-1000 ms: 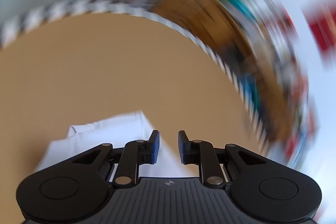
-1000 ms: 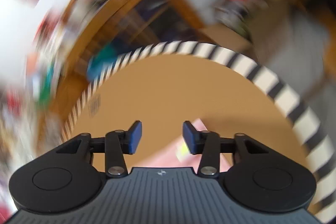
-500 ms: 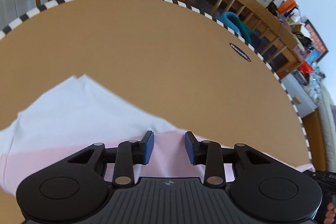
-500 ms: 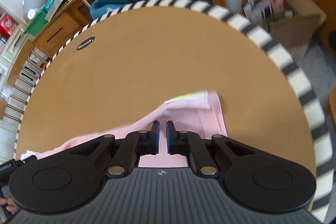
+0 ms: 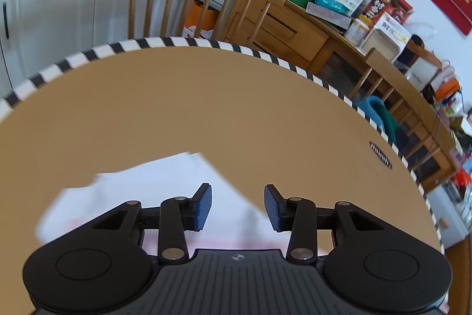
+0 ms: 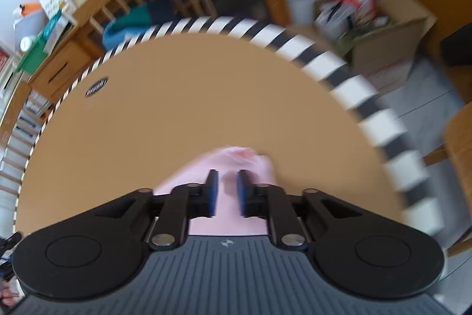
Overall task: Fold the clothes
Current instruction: 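Lay the folded shirt down and open both grippers, then grasp the folded shirt's hem edge with both grippers to straighten it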
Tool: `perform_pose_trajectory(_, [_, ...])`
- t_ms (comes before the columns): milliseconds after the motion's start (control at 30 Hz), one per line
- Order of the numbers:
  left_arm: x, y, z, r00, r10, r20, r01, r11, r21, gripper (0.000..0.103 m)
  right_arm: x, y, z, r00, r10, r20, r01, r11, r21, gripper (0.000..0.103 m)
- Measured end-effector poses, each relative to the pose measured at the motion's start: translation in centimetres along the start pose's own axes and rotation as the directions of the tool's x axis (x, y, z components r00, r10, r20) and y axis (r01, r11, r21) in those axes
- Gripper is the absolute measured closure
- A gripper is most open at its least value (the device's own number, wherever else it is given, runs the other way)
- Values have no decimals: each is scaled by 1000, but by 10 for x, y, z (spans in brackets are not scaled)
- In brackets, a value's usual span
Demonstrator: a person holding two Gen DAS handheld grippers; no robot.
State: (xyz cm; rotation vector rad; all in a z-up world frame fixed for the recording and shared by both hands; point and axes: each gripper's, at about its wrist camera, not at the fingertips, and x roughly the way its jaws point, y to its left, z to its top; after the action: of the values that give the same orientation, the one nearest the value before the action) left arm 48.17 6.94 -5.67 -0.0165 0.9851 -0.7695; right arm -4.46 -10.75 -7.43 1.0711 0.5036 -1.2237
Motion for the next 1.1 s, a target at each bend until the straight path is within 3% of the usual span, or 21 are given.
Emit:
perform_pose_trajectory(133, [-46,12,-34,992,-82,-93,82,997,0,56,-26,-33,2,999,-14,38,16,999,-41,73])
perform_pose_trajectory(300, [-87,-26,-114,987,-104,-120,105,995,2,44,-8,-56,33,988,152,-17,-153,980,-128,73])
perform_pose_trajectory(367, [-103,-41,-146,986,-110,-129,110,994,-2,42,9,-49,52,975,214,-63,-222,948,-227,72])
perform_pose_trajectory(467, [-120,-58,-191,989,-66,-129,53,993,-103,41,32,-34,75,951,264,-164,-307,883,-356,69])
perform_pose_trajectory(567, [-124,-73,-215,990,-56,-130,35,986,-162,37,39,-27,90,913,310,-264,-399,810,-429,62])
perform_pose_trajectory(667, [-128,-88,-238,990,-46,-131,16,975,-220,37,44,-22,102,895,301,-331,-436,751,-495,61])
perform_pose_trajectory(833, [-134,-114,-277,990,-28,-135,-16,949,-315,33,60,-3,115,864,300,-405,-482,728,-488,60])
perform_pose_trajectory(900, [-134,-123,-289,991,-49,-128,1,935,-354,33,69,10,116,830,314,-462,-530,702,-475,60])
perform_pose_trajectory(1000, [-129,-141,-303,990,-50,-131,-9,910,-416,32,86,32,117,768,286,-573,-604,618,-502,60])
perform_pose_trajectory(1100, [-126,-162,-323,992,-45,-115,-17,873,-487,30,109,52,122,674,234,-701,-692,532,-488,60])
